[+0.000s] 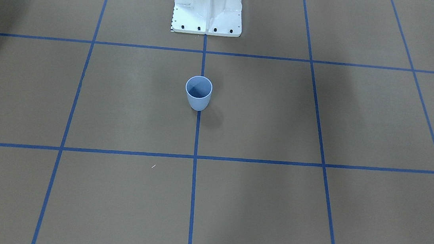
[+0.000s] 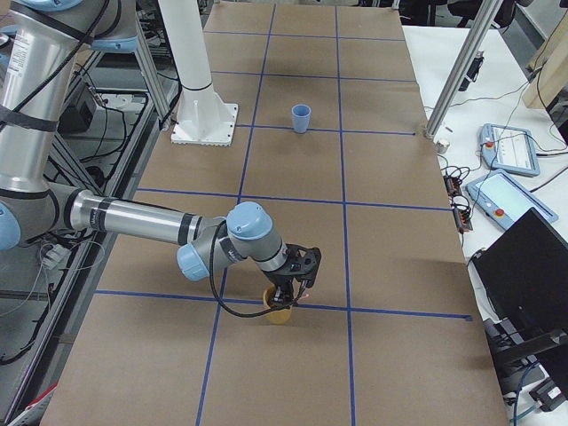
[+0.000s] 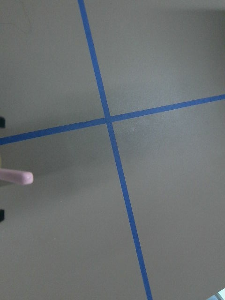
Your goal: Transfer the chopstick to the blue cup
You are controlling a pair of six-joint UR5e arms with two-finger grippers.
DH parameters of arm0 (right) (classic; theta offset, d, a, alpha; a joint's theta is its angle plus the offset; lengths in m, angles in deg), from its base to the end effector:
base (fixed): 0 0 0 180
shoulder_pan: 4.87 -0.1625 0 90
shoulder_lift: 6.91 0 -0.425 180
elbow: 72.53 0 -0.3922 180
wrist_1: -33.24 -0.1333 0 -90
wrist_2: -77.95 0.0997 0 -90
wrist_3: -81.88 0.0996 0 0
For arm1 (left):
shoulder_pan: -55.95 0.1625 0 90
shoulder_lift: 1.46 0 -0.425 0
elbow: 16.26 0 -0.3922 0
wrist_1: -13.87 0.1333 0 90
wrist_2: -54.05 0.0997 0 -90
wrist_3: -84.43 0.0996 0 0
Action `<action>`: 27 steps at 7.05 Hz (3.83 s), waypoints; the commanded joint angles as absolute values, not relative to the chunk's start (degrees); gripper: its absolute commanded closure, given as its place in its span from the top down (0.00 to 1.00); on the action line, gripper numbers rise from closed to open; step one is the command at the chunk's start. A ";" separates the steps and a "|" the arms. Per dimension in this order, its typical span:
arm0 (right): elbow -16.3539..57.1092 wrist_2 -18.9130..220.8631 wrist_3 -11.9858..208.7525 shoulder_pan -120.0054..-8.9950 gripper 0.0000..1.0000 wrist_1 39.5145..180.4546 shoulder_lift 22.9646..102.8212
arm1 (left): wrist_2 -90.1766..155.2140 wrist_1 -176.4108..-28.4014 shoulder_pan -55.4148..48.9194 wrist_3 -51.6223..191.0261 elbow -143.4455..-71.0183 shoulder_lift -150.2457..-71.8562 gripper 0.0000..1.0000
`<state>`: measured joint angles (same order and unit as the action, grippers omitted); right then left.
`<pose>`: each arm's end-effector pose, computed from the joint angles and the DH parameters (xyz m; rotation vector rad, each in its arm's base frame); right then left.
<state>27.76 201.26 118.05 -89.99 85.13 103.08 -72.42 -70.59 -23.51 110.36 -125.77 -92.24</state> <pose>0.0470 -0.3739 0.6538 0.2529 -0.7058 0.3764 0.0169 -0.4957 0.5035 0.3381 0.6065 0.6933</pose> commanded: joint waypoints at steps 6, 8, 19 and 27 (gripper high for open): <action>26.26 200.21 116.87 -89.15 0.00 83.87 101.54 | -72.42 -70.59 -23.42 110.01 -125.60 -92.34 0.99; 27.48 201.17 115.81 -90.38 0.00 82.19 102.24 | -72.42 -70.59 -23.42 110.01 -125.60 -92.34 0.99; 44.26 216.03 102.79 -105.25 0.00 115.36 90.25 | -74.16 -69.54 -28.50 100.48 -120.42 -91.90 0.99; 47.88 191.13 167.00 -59.96 0.00 138.07 48.01 | -83.76 -69.18 -38.62 93.05 -120.59 -86.01 0.99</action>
<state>48.10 198.93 159.67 -68.40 127.57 57.63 -83.77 -68.97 -38.58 93.02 -120.80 -86.06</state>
